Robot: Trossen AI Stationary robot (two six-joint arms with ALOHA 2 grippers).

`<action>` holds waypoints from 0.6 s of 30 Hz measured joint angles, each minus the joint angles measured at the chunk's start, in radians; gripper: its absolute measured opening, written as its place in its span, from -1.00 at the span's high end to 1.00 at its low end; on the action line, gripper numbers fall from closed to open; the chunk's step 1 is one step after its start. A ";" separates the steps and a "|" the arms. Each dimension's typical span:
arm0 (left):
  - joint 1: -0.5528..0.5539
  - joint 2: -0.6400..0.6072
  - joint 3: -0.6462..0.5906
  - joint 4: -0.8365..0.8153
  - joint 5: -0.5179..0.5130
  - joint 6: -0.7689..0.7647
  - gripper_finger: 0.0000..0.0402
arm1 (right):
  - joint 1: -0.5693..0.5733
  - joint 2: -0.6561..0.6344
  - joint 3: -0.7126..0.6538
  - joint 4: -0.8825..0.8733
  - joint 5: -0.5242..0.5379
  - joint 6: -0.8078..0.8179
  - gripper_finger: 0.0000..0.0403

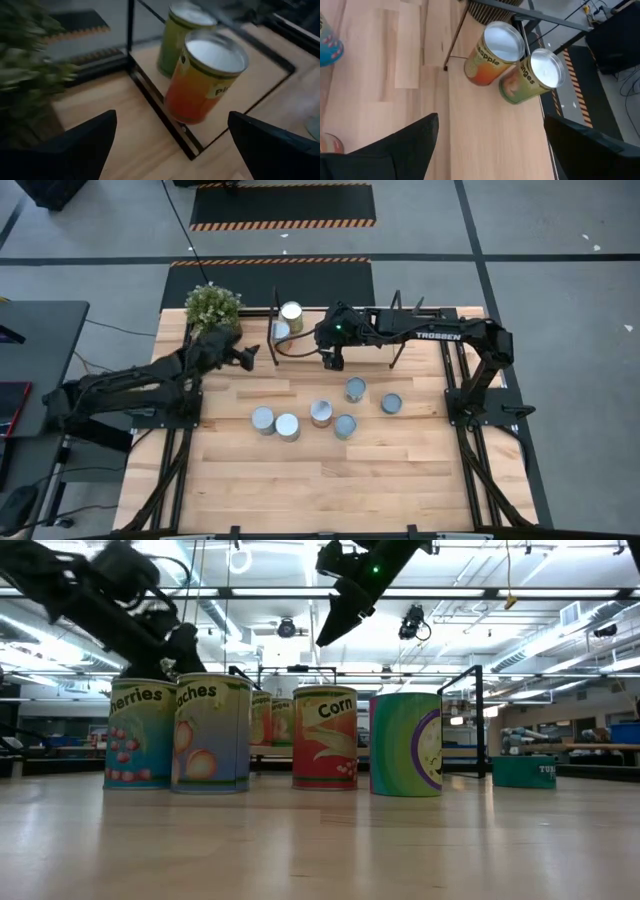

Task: Pick and place cans onto a shelf
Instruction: Put the canned pineapple on the shelf

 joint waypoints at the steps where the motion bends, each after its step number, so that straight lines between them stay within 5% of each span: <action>1: 0.045 0.026 0.002 0.010 0.065 0.010 -0.94 | 0.002 0.000 0.000 0.000 0.000 0.000 -0.84; 8: 0.240 0.191 0.021 0.109 0.346 0.035 -0.94 | 0.004 0.000 0.000 0.001 -0.029 -0.001 -0.84; 18: 0.202 0.337 0.022 0.246 0.302 -0.108 -0.94 | 0.005 0.000 0.000 0.001 -0.030 0.003 -0.84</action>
